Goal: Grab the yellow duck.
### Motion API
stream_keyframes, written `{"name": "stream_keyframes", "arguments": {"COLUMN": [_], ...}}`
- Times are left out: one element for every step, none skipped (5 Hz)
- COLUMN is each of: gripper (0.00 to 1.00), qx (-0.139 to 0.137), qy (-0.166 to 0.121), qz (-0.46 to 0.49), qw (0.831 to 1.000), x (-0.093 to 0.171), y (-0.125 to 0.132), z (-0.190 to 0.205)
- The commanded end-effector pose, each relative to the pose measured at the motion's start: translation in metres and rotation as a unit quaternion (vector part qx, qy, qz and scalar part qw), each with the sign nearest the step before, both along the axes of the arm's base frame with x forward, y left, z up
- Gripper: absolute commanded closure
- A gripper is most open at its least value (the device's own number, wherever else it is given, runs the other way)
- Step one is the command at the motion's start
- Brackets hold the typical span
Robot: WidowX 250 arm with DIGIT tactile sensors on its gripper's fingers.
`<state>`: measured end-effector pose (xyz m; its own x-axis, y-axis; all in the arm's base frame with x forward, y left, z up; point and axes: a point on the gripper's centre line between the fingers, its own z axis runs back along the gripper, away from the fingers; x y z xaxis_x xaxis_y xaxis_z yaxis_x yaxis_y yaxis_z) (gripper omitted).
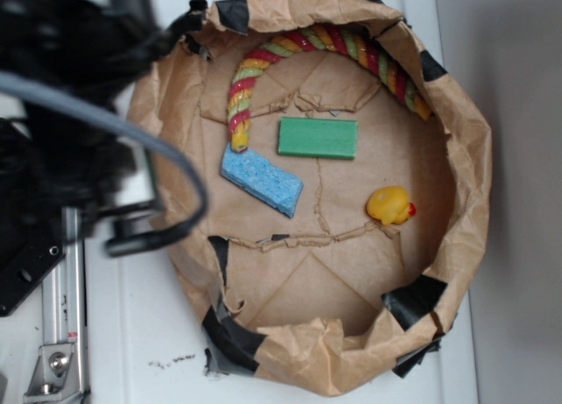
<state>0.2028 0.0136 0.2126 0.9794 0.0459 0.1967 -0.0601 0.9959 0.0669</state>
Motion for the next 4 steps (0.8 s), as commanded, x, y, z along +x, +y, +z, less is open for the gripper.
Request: {"name": "stream_keyframes", "arguments": {"gripper": [0.00,0.00,0.00,0.00], "qx": [0.051,0.043,0.049,0.045], "qy": [-0.017,-0.029,-0.027,-0.033], "qz": [-0.057,-0.060,-0.071,-0.073], "qw": [0.997,0.997,0.996,0.996], "x": [0.070,0.092,0.104,0.118], "y": [-0.018,-0.017,-0.007,-0.001], "z": [-0.054,-0.088,-0.104,-0.116]}}
